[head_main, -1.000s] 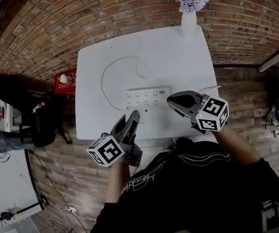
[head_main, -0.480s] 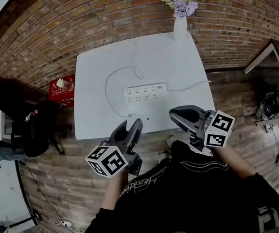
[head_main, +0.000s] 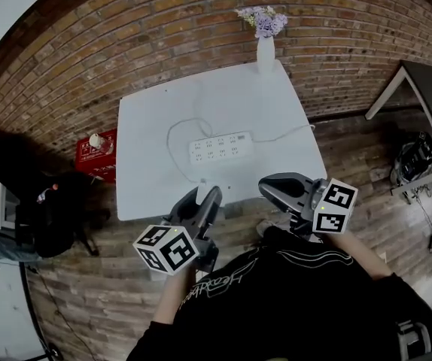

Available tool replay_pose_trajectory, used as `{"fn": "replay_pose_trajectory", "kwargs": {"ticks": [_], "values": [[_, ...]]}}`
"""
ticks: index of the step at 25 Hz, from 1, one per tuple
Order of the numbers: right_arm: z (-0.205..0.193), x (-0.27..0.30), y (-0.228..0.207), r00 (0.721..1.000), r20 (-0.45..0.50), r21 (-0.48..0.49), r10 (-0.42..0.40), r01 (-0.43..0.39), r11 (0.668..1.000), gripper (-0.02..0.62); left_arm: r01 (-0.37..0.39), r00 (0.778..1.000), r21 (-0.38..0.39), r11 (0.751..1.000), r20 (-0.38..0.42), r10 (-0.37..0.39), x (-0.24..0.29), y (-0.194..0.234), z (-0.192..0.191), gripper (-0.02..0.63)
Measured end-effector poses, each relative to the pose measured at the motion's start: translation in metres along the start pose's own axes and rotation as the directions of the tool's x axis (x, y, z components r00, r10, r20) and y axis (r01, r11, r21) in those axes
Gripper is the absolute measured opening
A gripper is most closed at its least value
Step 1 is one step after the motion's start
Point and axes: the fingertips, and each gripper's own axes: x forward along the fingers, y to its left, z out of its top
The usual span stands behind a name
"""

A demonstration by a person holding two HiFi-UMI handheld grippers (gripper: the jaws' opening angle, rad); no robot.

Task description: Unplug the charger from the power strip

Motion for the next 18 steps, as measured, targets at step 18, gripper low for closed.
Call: {"fn": "replay_pose_trajectory", "kwargs": {"ticks": [18], "values": [[-0.009, 0.009, -0.007, 0.999, -0.031, 0.026, -0.019, 0.02, 0.999, -0.003, 0.01, 1.0, -0.008, 1.0, -0.024, -0.01, 0.004, 0.009, -0.005, 0.135]]}}
